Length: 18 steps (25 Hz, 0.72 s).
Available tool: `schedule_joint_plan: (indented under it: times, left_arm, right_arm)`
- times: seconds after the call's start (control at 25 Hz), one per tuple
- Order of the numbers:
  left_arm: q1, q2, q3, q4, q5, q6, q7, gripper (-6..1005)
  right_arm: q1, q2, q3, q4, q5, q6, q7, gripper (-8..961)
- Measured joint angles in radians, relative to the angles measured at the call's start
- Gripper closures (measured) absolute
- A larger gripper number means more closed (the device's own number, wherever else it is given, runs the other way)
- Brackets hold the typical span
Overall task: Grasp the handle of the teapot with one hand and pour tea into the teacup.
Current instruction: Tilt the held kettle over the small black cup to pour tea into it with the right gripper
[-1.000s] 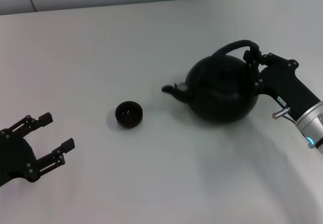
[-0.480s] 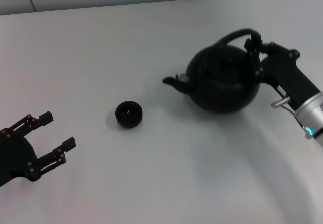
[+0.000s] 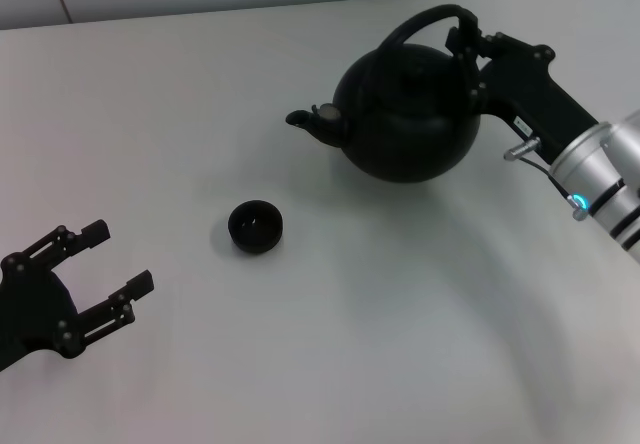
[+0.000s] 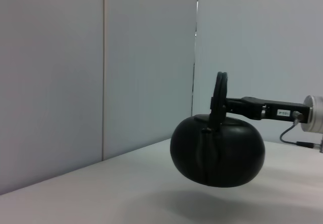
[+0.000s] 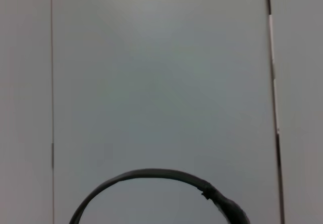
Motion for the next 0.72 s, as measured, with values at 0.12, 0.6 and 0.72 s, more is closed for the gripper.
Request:
schedule_joint_plan:
  times: [0.12, 0.6, 0.72]
  left_arm:
    - [0.000, -0.001, 0.000, 0.000, 0.000, 0.001, 0.000, 231]
    - [0.000, -0.003, 0.000, 0.000, 0.001, 0.001, 0.003, 231]
    - [0.000, -0.003, 0.000, 0.000, 0.001, 0.000, 0.004, 231]
  right_arm:
    - [0.014, 0.000, -0.001, -0.002, -0.002, 0.011, 0.001, 867]
    - [0.056, 0.001, -0.001, -0.131, -0.205, 0.036, 0.009, 867]
    - [0.069, 0.001, 0.000, -0.165, -0.255, 0.031, 0.003, 867]
